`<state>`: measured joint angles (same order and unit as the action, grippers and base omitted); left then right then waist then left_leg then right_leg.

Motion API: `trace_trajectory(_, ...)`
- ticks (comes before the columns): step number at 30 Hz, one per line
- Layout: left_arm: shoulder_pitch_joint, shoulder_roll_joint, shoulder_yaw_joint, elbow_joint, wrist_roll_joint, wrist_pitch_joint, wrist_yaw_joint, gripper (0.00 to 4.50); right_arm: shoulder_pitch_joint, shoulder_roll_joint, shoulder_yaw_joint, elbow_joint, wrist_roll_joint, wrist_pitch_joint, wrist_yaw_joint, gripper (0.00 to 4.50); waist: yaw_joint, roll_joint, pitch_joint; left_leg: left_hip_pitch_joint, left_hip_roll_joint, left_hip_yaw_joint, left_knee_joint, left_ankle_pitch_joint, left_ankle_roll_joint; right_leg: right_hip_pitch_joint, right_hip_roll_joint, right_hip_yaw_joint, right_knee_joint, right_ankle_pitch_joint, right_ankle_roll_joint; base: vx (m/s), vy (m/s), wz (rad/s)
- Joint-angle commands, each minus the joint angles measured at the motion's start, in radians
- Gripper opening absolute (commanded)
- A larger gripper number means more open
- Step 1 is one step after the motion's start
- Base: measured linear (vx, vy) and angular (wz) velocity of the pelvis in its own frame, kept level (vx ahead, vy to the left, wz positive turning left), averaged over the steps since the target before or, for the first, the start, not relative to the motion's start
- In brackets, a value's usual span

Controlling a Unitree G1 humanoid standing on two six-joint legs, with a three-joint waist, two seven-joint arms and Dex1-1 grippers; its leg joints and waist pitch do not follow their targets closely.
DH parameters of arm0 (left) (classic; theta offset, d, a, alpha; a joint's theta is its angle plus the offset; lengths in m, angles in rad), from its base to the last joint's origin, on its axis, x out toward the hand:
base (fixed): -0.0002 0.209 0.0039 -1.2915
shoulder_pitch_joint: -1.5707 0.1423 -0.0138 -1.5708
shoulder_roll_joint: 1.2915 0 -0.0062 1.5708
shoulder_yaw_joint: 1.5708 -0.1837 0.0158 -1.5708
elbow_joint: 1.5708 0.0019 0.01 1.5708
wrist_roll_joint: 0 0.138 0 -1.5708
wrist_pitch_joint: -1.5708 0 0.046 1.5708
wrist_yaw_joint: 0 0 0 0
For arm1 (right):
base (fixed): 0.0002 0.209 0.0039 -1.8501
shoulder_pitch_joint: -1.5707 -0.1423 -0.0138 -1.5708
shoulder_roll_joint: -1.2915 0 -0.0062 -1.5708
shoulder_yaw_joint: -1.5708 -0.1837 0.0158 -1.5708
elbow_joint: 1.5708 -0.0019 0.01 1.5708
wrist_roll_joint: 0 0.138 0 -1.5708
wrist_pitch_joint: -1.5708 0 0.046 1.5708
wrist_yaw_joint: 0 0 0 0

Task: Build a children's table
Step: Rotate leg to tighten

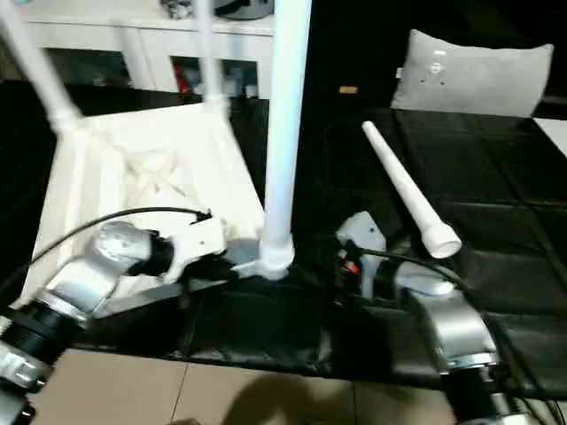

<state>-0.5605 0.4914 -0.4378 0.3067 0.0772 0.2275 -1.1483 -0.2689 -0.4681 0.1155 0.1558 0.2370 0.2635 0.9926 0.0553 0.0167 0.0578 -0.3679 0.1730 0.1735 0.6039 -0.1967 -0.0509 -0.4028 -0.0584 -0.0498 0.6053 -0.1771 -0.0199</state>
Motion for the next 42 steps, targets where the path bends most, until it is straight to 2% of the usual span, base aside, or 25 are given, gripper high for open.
trace_trajectory(1, -0.024, 0.001, -0.065, -0.014, 0.008, -0.056, -0.081, 0.00, -0.021, -0.010, 0.024, -0.027, 0.005, -0.012, 0.044, 4.46, -0.004, 0.009, -0.067, 0.012, 0.053, -0.017, -0.070, -0.193, 0.051, 0.053, -0.077, 0.046, -0.074, -0.194, -0.235, 0.000, 0.000, 0.00)
trace_trajectory(4, -0.027, 0.009, -0.078, -0.012, 0.005, -0.083, -0.116, 0.00, -0.034, -0.015, 0.050, -0.017, -0.014, -0.032, 0.063, 4.46, 0.001, 0.008, -0.067, 0.014, 0.055, -0.016, -0.072, -0.197, 0.041, 0.052, -0.077, 0.046, -0.073, -0.199, -0.237, 0.000, 0.000, 0.00)
trace_trajectory(5, -0.029, 0.014, -0.084, -0.010, 0.000, -0.108, -0.146, 0.00, -0.049, -0.019, 0.086, -0.001, -0.036, -0.056, 0.085, 4.46, 0.004, 0.006, -0.068, 0.016, 0.056, -0.017, -0.071, -0.198, 0.038, 0.051, -0.079, 0.046, -0.072, -0.202, -0.239, 0.000, 0.000, 0.00)
trace_trajectory(7, -0.030, 0.015, -0.086, -0.010, -0.001, -0.113, -0.153, 0.00, -0.055, -0.020, 0.097, 0.005, -0.043, -0.062, 0.091, 4.46, 0.003, 0.007, -0.068, 0.014, 0.055, -0.017, -0.072, -0.194, 0.036, 0.053, -0.079, 0.047, -0.070, -0.198, -0.238, 0.000, 0.000, 0.00)
trace_trajectory(8, -0.035, 0.019, -0.093, -0.002, 0.001, -0.138, -0.179, 0.00, -0.083, -0.007, 0.108, 0.040, -0.042, -0.058, 0.119, 4.46, 0.003, 0.002, -0.068, 0.013, 0.055, -0.016, -0.071, -0.193, 0.036, 0.054, -0.079, 0.047, -0.070, -0.198, -0.237, 0.000, 0.000, 0.00)
trace_trajectory(10, -0.036, 0.020, -0.094, 0.001, 0.002, -0.145, -0.184, 0.00, -0.090, -0.003, 0.109, 0.049, -0.038, -0.052, 0.129, 4.46, 0.004, 0.005, -0.068, 0.014, 0.054, -0.016, -0.071, -0.199, 0.038, 0.053, -0.079, 0.046, -0.071, -0.210, -0.239, 0.000, 0.000, 0.00)
trace_trajectory(13, -0.035, 0.021, -0.093, 0.000, 0.003, -0.149, -0.187, 0.00, -0.098, 0.000, 0.113, 0.056, -0.029, -0.044, 0.144, 4.46, 0.003, 0.003, -0.070, 0.011, 0.055, -0.017, -0.070, -0.178, 0.039, 0.057, -0.080, 0.047, -0.067, -0.186, -0.238, 0.000, 0.000, 0.00)
trace_trajectory(16, -0.035, 0.022, -0.093, 0.003, 0.006, -0.155, -0.192, 0.00, -0.105, 0.000, 0.121, 0.065, -0.020, -0.034, 0.158, 4.07, 0.000, 0.002, -0.069, 0.010, 0.055, -0.017, -0.070, -0.172, 0.045, 0.057, -0.080, 0.046, -0.066, -0.182, -0.242, 0.000, 0.000, 0.00)
trace_trajectory(20, -0.038, 0.022, -0.090, 0.014, 0.010, -0.167, -0.197, 0.00, -0.112, 0.000, 0.123, 0.080, -0.017, -0.035, 0.170, 3.79, -0.001, -0.002, -0.069, 0.009, 0.053, -0.015, -0.069, -0.175, 0.044, 0.057, -0.079, 0.046, -0.069, -0.207, -0.236, 0.000, 0.000, 0.00)
trace_trajectory(22, -0.040, 0.021, -0.089, 0.019, 0.011, -0.170, -0.198, 0.00, -0.114, 0.002, 0.120, 0.085, -0.015, -0.033, 0.177, 3.56, 0.000, 0.000, -0.069, 0.010, 0.054, -0.015, -0.069, -0.173, 0.044, 0.056, -0.080, 0.046, -0.069, -0.208, -0.234, 0.000, 0.000, 0.00)
trace_trajectory(23, -0.042, 0.020, -0.086, 0.023, 0.011, -0.170, -0.194, 0.00, -0.112, 0.004, 0.119, 0.083, -0.011, -0.030, 0.183, 3.56, -0.001, -0.004, -0.069, 0.010, 0.054, -0.015, -0.069, -0.175, 0.045, 0.056, -0.079, 0.046, -0.069, -0.210, -0.234, 0.000, 0.000, 0.00)
trace_trajectory(29, -0.041, 0.022, -0.079, 0.026, 0.008, -0.169, -0.194, 0.00, -0.106, 0.006, 0.123, 0.071, 0.010, -0.010, 0.192, 2.89, 0.000, -0.003, -0.069, 0.011, 0.054, -0.015, -0.068, -0.165, 0.047, 0.055, -0.079, 0.046, -0.069, -0.214, -0.231, 0.000, 0.000, 0.00)
trace_trajectory(31, -0.039, 0.024, -0.077, 0.027, 0.009, -0.168, -0.192, 0.00, -0.103, 0.010, 0.122, 0.068, 0.013, -0.006, 0.193, 2.82, 0.000, -0.001, -0.069, 0.011, 0.054, -0.015, -0.068, -0.165, 0.047, 0.055, -0.079, 0.046, -0.069, -0.210, -0.232, 0.000, 0.000, 0.00)
trace_trajectory(33, -0.034, 0.023, -0.069, 0.023, 0.004, -0.151, -0.183, 0.00, -0.094, 0.019, 0.119, 0.060, 0.024, 0.007, 0.191, 2.77, 0.000, -0.001, -0.070, 0.010, 0.054, -0.014, -0.068, -0.161, 0.047, 0.056, -0.079, 0.046, -0.068, -0.200, -0.234, 0.000, 0.000, 0.00)
trace_trajectory(34, -0.029, 0.016, -0.056, 0.014, -0.003, -0.120, -0.162, 0.00, -0.086, 0.028, 0.115, 0.049, 0.035, 0.022, 0.186, 2.74, 0.000, 0.002, -0.070, 0.010, 0.054, -0.015, -0.068, -0.161, 0.046, 0.056, -0.079, 0.045, -0.067, -0.200, -0.236, 0.000, 0.000, 0.00)
trace_trajectory(35, -0.027, 0.011, -0.048, 0.009, -0.005, -0.103, -0.150, 0.00, -0.083, 0.032, 0.113, 0.043, 0.040, 0.030, 0.183, 2.71, -0.001, 0.000, -0.069, 0.010, 0.053, -0.014, -0.068, -0.166, 0.044, 0.055, -0.078, 0.045, -0.068, -0.204, -0.236, 0.000, 0.000, 0.00)
trace_trajectory(39, -0.013, -0.012, -0.012, -0.026, -0.030, -0.023, -0.100, 0.00, -0.064, 0.058, 0.106, 0.018, 0.050, 0.062, 0.138, 2.70, -0.002, -0.001, -0.065, 0.011, 0.054, -0.016, -0.071, -0.195, 0.031, 0.054, -0.081, 0.046, -0.074, -0.274, -0.222, 0.000, 0.000, 0.00)
trace_trajectory(40, 0.003, -0.035, 0.020, -0.072, -0.046, 0.060, -0.044, 0.00, -0.052, 0.098, 0.101, 0.011, 0.030, 0.085, 0.046, 2.70, -0.005, -0.001, -0.063, 0.012, 0.053, -0.016, -0.072, -0.213, 0.026, 0.051, -0.080, 0.046, -0.078, -0.309, -0.214, 0.000, 0.000, 0.00)
trace_trajectory(41, 0.007, -0.042, 0.028, -0.084, -0.048, 0.082, -0.028, 0.00, -0.050, 0.109, 0.099, 0.012, 0.022, 0.090, 0.020, 2.70, -0.007, 0.002, -0.059, 0.013, 0.054, -0.017, -0.075, -0.225, 0.015, 0.047, -0.079, 0.046, -0.080, -0.337, -0.207, 0.000, 0.000, 0.00)
trace_trajectory(42, 0.023, -0.070, 0.056, -0.128, -0.050, 0.161, 0.037, 0.00, -0.052, 0.158, 0.093, 0.024, -0.013, 0.114, -0.088, 2.70, -0.012, 0.002, -0.060, 0.013, 0.051, -0.020, -0.075, -0.246, 0.004, 0.049, -0.079, 0.044, -0.082, -0.379, -0.192, 0.000, 0.000, 0.00)
